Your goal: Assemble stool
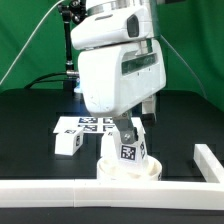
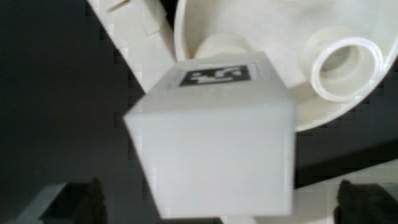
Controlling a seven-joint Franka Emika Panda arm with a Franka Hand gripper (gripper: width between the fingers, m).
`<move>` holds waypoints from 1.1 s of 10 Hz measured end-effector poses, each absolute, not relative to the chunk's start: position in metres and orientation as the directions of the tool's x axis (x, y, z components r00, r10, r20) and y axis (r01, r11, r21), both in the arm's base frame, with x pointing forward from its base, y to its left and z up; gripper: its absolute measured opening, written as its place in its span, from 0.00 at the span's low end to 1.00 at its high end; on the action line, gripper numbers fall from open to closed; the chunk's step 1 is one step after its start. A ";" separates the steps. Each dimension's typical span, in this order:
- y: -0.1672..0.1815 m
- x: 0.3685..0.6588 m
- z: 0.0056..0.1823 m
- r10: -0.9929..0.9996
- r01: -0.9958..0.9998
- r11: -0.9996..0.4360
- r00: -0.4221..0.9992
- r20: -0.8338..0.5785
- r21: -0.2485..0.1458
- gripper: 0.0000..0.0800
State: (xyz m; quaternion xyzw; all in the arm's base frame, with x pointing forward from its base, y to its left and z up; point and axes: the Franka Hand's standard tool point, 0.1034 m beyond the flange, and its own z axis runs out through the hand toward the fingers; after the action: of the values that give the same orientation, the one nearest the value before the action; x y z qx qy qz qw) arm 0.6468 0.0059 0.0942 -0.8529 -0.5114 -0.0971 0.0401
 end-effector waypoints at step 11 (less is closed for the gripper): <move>0.007 0.646 0.092 0.871 0.887 -0.461 0.446 0.207 0.032 0.42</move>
Offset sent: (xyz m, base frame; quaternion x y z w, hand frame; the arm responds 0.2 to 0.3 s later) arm -0.0023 -0.0019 -0.0027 -0.0089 0.0121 -0.0115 0.9998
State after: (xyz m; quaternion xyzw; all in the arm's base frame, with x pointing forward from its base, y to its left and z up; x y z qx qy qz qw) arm 0.6458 0.0065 0.0918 -0.8492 -0.5174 -0.0972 0.0406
